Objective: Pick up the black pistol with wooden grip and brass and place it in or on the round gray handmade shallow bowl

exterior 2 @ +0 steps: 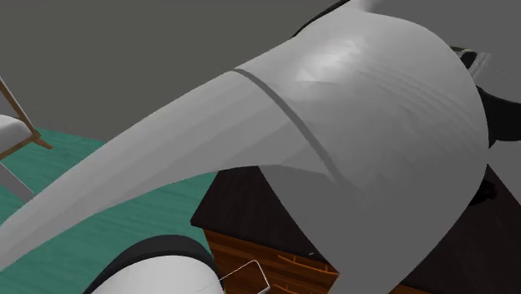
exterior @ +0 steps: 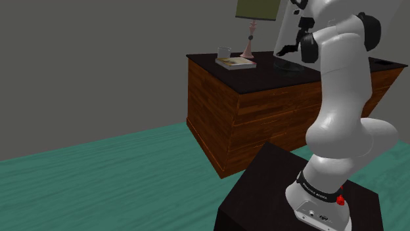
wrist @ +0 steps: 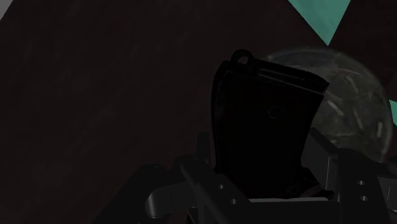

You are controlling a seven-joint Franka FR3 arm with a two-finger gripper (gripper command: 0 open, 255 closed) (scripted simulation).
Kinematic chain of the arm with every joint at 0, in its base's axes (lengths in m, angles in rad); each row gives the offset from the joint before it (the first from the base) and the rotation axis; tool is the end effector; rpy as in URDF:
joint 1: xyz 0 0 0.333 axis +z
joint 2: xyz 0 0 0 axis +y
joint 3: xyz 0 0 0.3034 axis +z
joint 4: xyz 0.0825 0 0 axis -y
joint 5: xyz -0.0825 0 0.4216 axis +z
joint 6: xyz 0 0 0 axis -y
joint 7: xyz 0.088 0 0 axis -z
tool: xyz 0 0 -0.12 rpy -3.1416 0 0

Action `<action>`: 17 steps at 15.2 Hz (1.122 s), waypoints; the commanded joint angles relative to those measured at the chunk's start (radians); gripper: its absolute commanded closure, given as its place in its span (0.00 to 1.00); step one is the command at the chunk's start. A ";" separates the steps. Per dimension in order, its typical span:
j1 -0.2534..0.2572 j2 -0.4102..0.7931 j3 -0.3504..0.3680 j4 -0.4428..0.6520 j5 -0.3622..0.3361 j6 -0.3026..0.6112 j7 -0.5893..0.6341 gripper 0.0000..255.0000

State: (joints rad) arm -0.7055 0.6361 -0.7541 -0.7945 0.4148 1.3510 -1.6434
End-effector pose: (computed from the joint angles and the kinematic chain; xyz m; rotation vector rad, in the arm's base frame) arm 0.3262 -0.6349 0.6045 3.0387 0.6220 -0.0211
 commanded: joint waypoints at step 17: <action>0.147 -0.098 -0.035 -0.362 -0.060 0.244 -0.027 1.00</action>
State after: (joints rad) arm -0.5594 0.5385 -0.7893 -1.1546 0.3552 1.5945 -1.6705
